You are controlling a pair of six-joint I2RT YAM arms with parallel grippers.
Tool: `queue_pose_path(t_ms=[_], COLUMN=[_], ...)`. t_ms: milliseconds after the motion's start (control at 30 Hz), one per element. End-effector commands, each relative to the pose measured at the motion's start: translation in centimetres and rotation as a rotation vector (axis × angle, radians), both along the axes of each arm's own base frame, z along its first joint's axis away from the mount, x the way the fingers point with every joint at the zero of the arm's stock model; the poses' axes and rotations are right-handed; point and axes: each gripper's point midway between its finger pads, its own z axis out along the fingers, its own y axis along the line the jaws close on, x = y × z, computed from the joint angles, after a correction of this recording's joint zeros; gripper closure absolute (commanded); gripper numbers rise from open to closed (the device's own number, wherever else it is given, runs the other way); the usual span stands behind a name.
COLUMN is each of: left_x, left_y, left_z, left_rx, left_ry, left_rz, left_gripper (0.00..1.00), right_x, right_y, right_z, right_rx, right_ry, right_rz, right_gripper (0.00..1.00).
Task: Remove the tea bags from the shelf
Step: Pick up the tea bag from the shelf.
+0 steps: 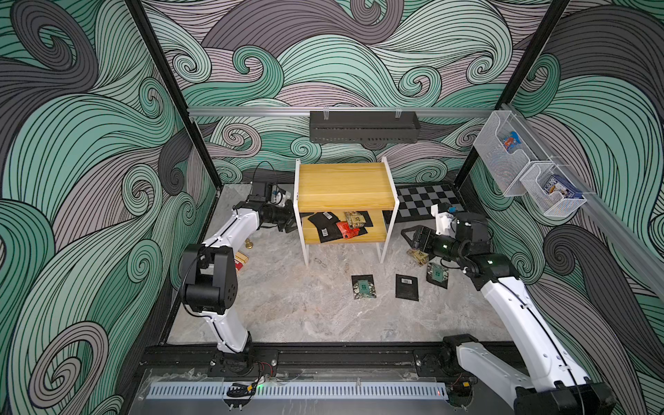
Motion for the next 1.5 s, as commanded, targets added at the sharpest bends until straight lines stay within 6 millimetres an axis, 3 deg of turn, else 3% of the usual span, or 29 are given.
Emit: queue_pose_path(t_ms=[0,300,633,733,867,1200,1467], left_x=[0.1,-0.1,-0.4,-0.4,-0.6,-1.0,-1.6], left_y=[-0.8,-0.8,0.1,1.0,2.4,5.0,6.7], left_z=[0.1,-1.0,-1.8,-1.9,-1.6,0.1,1.7], left_rx=[0.025,0.086,0.112,0.110,0.110,0.076,0.055], left_ry=[-0.004,0.011,0.021,0.026,0.021,-0.007,-0.042], left_rz=[-0.046,-0.070,-0.058,-0.037,-0.006,0.057,0.115], left_gripper=[0.32,0.41,0.64,0.66,0.67,0.89,1.00], right_x=[0.1,0.2,0.4,0.4,0.4,0.6,0.4], right_y=[0.0,0.0,0.0,0.0,0.0,0.1,0.1], right_z=[-0.4,-0.5,-0.4,-0.3,-0.3,-0.3,-0.4], right_rx=[0.012,0.016,0.017,0.016,0.016,0.020,0.021], right_ry=[0.005,0.009,0.008,0.007,0.007,0.007,0.006], right_rz=[-0.001,-0.008,-0.007,-0.006,-0.004,-0.003,-0.001], right_gripper=[0.25,0.25,0.25,0.25,0.25,0.25,0.25])
